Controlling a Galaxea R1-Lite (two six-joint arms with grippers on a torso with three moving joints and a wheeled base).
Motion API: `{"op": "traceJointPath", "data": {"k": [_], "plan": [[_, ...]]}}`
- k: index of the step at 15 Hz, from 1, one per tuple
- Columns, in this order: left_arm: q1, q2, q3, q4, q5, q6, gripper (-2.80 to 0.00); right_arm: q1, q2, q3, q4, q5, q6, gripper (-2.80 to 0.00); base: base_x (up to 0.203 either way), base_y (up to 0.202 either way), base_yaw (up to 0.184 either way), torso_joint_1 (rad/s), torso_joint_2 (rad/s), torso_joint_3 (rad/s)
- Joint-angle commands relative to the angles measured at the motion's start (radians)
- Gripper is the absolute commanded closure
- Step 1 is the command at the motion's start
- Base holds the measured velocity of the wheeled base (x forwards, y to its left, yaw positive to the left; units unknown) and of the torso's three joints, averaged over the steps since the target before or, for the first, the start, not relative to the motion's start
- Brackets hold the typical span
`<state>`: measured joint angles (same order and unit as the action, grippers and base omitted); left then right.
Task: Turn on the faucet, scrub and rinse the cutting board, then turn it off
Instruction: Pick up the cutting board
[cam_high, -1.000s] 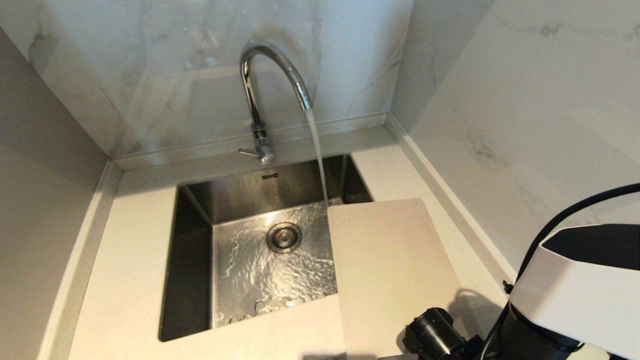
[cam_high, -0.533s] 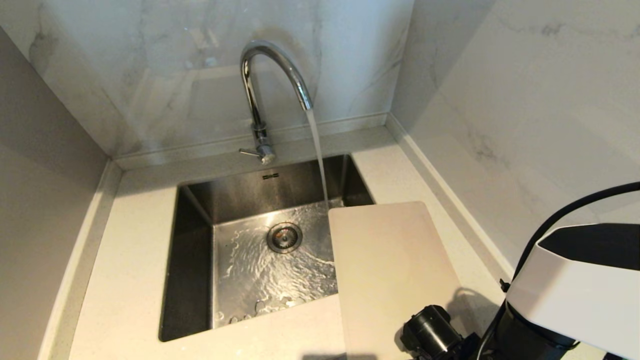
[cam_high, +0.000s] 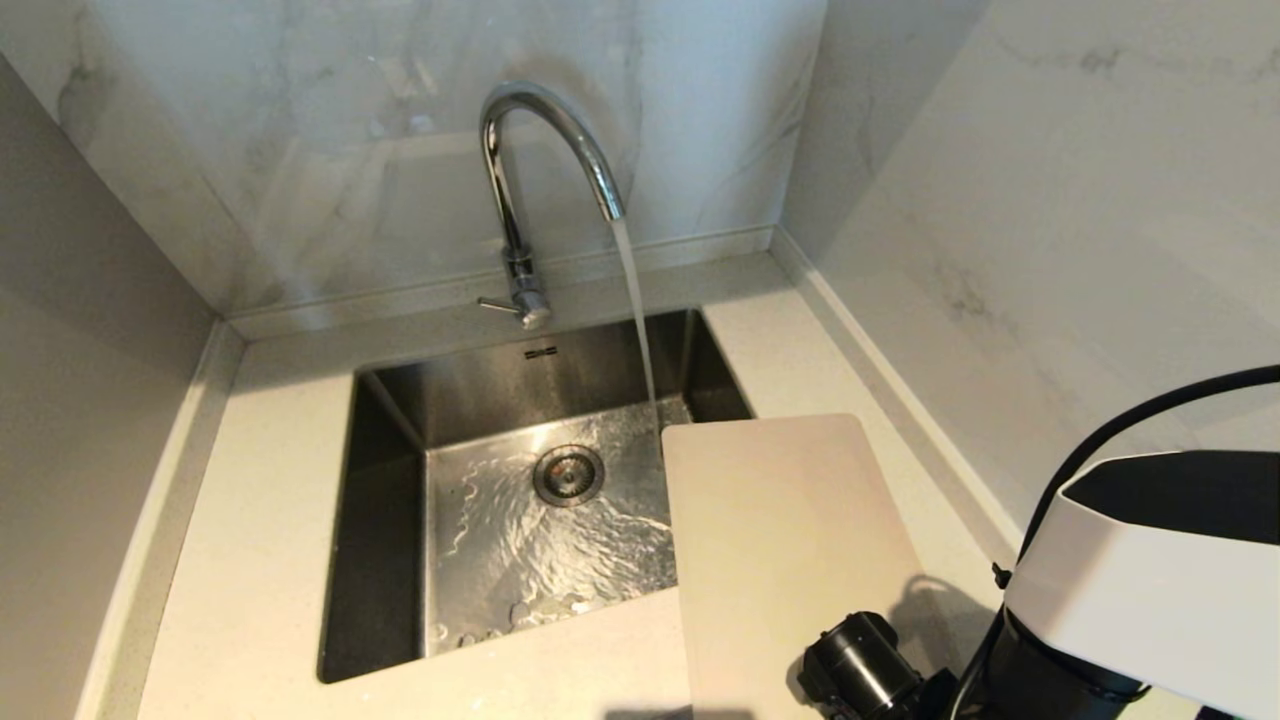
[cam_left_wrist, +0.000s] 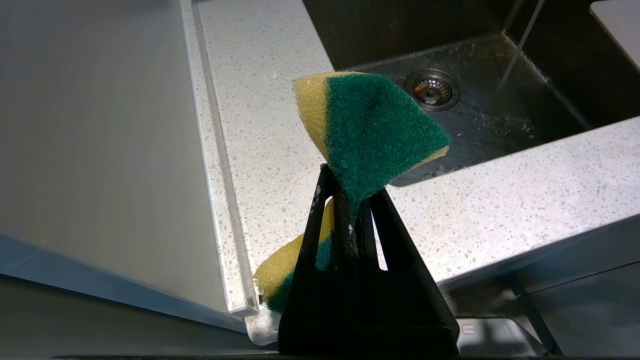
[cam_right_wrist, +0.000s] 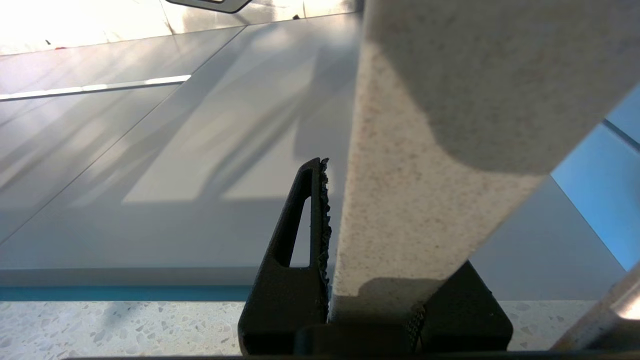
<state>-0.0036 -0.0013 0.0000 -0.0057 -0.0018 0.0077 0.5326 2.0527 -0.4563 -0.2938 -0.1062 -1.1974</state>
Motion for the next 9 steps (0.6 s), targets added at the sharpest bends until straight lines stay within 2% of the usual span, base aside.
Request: {"op": "traceJointPath", "data": {"k": [1, 5, 7, 9], "plan": [[0.001, 0.000, 0.002, 0.000, 0.000, 0.000, 0.00, 0.014, -0.029, 0.009, -0.004, -0.006, -0.011, 0.00, 0.000, 0.000, 0.000, 0.000, 0.00, 0.000], [0.001, 0.000, 0.002, 0.000, 0.000, -0.002, 0.00, 0.071, -0.115, 0.052, 0.000, -0.050, 0.000, 0.00, 0.000, 0.000, 0.000, 0.000, 0.00, 0.000], [0.001, 0.000, 0.002, 0.000, 0.000, -0.003, 0.00, 0.104, -0.150, 0.072, 0.002, -0.066, 0.095, 0.00, 0.000, 0.000, 0.000, 0.000, 0.00, 0.000], [0.001, 0.000, 0.002, 0.001, 0.000, -0.003, 0.00, 0.117, -0.199, 0.090, 0.002, -0.068, 0.141, 0.00, 0.000, 0.000, 0.000, 0.000, 0.00, 0.000]]}}
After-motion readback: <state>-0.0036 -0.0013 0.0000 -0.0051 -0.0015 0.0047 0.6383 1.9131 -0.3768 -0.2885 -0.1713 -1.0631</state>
